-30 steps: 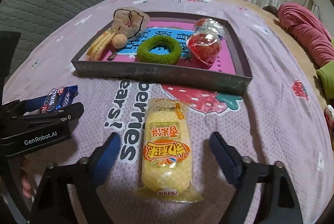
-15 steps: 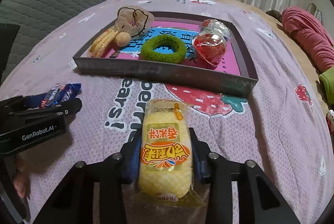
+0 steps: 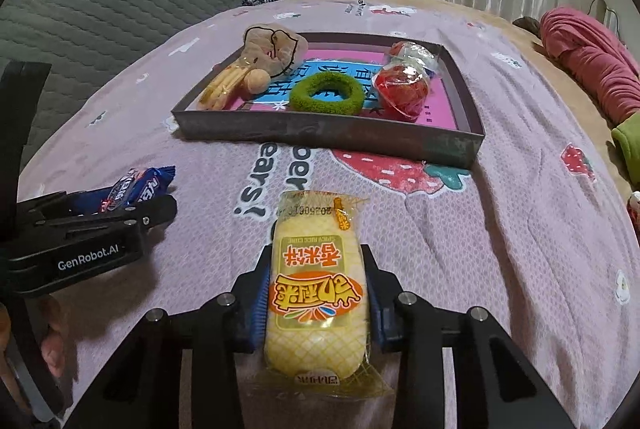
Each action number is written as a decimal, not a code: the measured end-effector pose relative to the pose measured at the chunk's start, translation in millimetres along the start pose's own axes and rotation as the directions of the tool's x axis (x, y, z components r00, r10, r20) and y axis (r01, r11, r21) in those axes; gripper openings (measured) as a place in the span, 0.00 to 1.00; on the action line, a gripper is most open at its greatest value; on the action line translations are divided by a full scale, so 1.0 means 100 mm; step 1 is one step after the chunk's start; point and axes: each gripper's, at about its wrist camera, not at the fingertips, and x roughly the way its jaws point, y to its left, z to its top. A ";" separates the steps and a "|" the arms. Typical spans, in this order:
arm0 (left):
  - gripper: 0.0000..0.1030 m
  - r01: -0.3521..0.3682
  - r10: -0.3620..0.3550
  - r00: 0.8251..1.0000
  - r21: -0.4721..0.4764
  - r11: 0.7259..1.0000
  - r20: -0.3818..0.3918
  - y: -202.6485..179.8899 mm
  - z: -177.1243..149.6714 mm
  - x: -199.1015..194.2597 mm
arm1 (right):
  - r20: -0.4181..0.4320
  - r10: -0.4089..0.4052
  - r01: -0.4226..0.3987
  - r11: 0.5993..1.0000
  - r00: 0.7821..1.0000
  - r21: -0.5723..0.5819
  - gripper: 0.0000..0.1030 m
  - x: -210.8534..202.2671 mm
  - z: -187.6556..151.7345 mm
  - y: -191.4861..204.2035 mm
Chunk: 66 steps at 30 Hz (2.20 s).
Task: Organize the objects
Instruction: 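Carry the cookie packet with the left tool while the right tool carries the cake packet to the tray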
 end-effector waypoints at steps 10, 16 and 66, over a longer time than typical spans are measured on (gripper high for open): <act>0.64 0.007 -0.008 0.999 0.011 1.000 0.034 -0.05 -0.10 -0.37 | 0.051 -0.006 0.006 1.000 0.999 -0.017 0.38 -0.40 0.01 0.09; 0.64 0.004 -0.006 0.997 0.024 1.000 0.083 -0.10 -0.06 -0.71 | 0.095 -0.014 0.016 1.000 0.995 -0.026 0.38 -0.71 0.08 0.10; 0.64 0.046 -0.057 0.974 0.056 0.997 0.221 -0.38 1.51 -0.16 | 0.318 -0.013 0.040 0.996 0.948 -0.078 0.38 -0.51 1.55 -0.08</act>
